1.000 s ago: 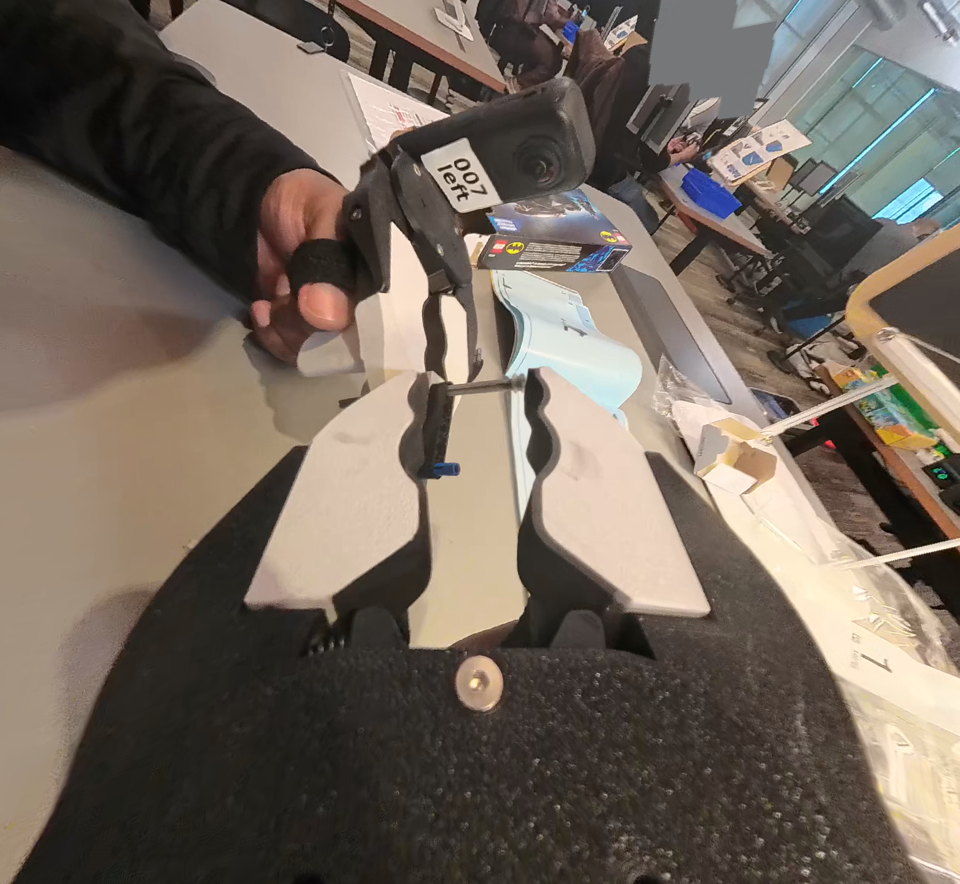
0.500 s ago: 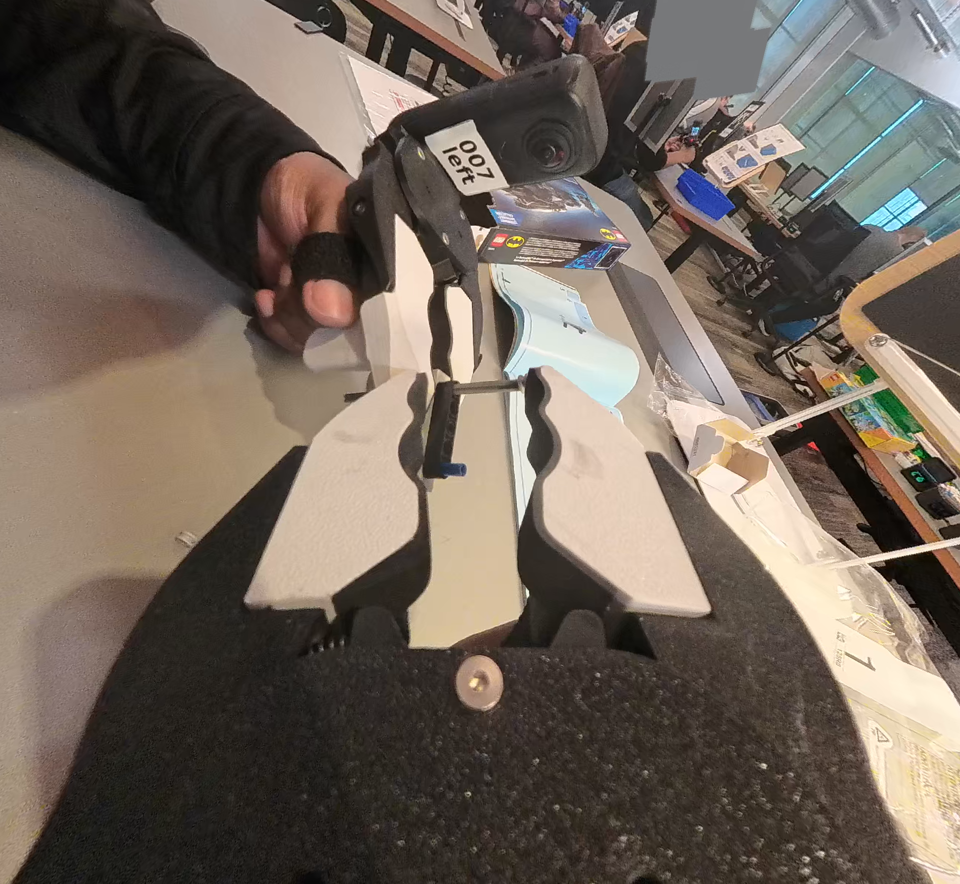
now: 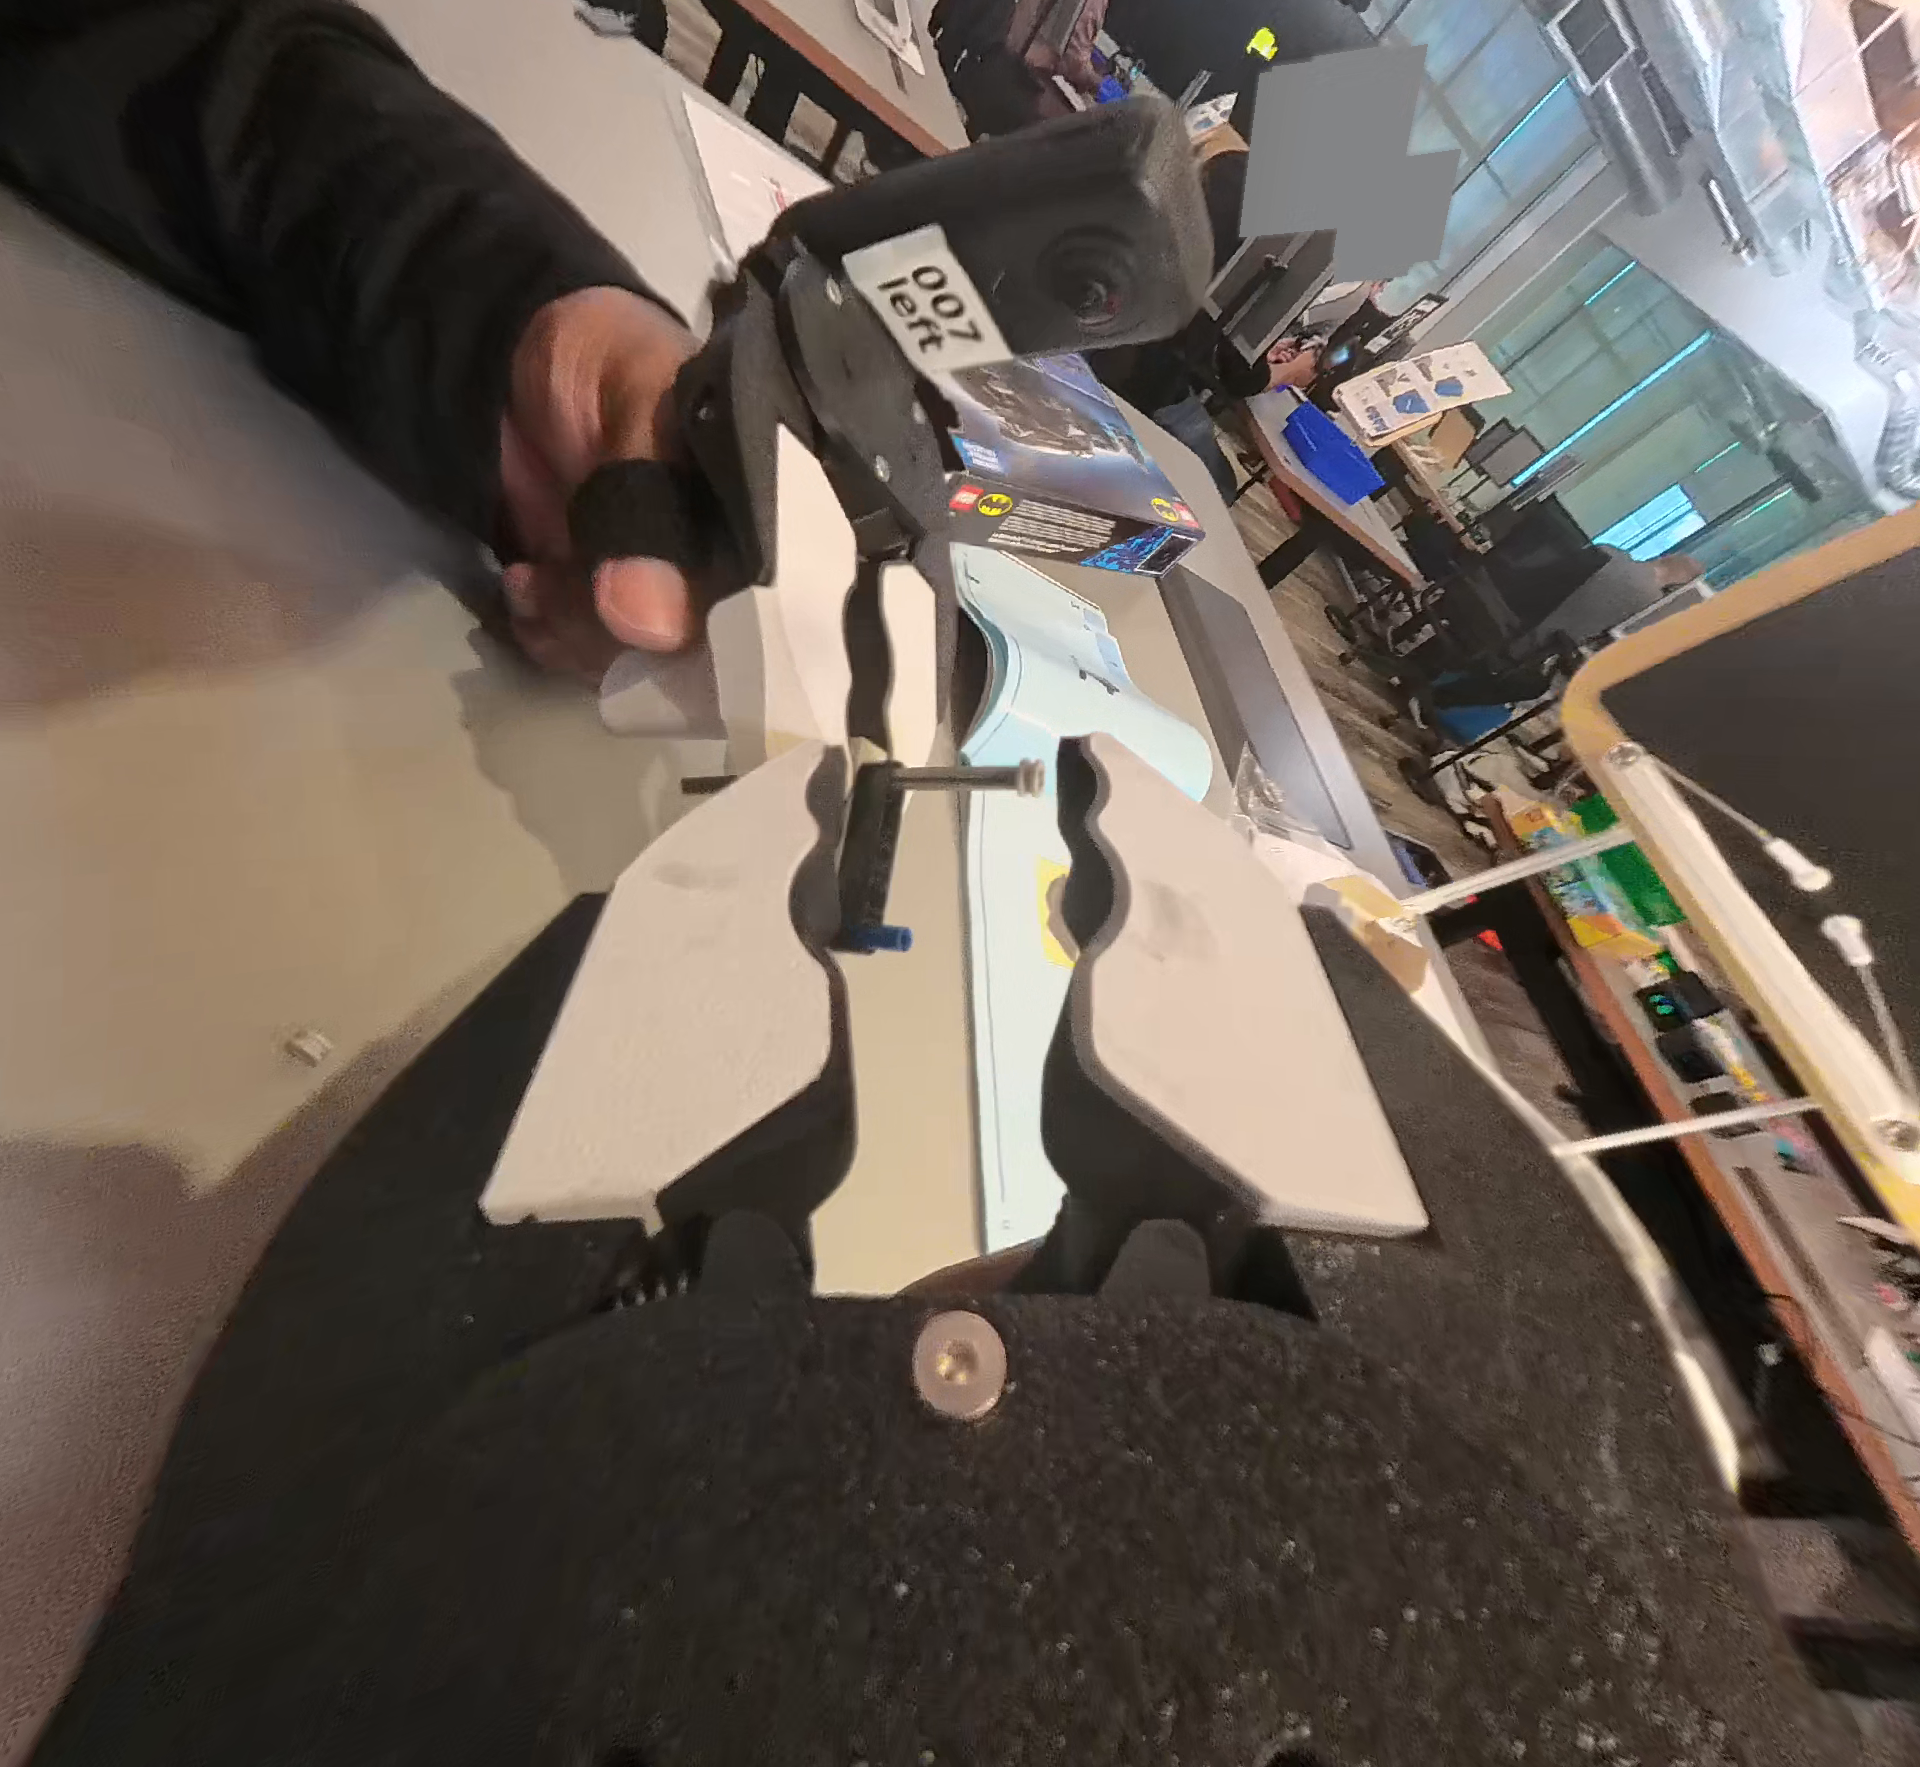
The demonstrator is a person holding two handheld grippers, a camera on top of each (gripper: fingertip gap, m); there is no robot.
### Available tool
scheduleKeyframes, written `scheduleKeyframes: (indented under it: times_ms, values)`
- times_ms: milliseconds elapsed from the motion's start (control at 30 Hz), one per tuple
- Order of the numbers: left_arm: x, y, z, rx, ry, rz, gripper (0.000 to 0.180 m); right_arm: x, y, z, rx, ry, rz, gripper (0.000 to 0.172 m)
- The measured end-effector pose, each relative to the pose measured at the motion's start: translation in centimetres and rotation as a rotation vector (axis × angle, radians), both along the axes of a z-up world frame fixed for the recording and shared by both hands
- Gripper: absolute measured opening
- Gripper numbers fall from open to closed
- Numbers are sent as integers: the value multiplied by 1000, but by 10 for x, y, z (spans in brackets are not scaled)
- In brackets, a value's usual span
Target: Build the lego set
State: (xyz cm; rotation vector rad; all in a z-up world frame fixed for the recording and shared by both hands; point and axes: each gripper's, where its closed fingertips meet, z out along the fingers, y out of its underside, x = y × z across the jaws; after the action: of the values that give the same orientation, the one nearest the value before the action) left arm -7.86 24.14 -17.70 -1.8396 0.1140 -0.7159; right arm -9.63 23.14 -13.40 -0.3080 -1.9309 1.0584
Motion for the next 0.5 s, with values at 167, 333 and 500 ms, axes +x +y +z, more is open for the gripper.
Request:
scheduleKeyframes:
  times_ms: [167, 333, 500]
  values:
    - [-1, 1, -4, 11, 104, 19, 12, 3, -1, 1, 48, 75, -29, 46]
    - [-4, 3, -2, 55, 130, 47, 12, 5, 4, -8, 136, 147, -83, 50]
    - [-6, 5, 4, 118, 184, 78, 12, 9, 6, -18, 188, 178, -131, 69]
